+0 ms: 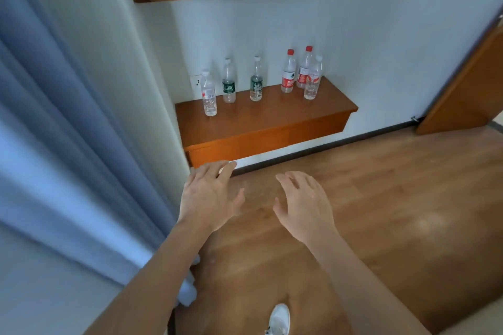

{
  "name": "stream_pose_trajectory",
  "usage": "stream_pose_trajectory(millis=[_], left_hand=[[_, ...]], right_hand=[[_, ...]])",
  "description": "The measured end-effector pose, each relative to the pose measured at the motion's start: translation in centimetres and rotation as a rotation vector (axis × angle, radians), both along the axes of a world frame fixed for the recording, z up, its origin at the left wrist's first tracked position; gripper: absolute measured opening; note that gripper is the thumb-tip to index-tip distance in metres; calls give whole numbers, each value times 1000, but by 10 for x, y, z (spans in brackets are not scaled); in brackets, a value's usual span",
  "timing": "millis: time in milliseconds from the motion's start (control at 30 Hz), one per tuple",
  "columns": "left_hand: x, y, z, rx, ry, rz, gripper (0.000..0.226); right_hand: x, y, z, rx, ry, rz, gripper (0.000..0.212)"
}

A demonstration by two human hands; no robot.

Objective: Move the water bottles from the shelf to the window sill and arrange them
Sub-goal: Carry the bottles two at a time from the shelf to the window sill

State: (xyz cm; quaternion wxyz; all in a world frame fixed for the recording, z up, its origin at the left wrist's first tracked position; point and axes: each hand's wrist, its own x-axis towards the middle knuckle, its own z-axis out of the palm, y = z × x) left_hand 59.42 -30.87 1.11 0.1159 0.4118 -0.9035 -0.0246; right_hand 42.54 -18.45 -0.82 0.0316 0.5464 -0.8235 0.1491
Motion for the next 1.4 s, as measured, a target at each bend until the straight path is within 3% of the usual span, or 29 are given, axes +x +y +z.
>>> stream_pose_trajectory(millis=[333, 667, 1000, 1233, 1400], left_hand=[[-118, -120, 9, 31, 23, 72, 64], [-152, -237, -16, 38, -1, 210, 67], [-165, -388, -68, 138, 74, 419, 63], [-163, -460, -99, 293, 122, 600, 81], [-168, -501, -119, 543, 339, 595, 106]], right_hand=[[-121, -132, 16, -21, 11, 45, 49], [-179, -257, 6, 14, -43, 125, 53], [-225, -436, -25, 92, -97, 227, 52], [-243, -527, -53, 111, -181, 265, 52], [-247, -578, -80, 164, -386, 209, 58]])
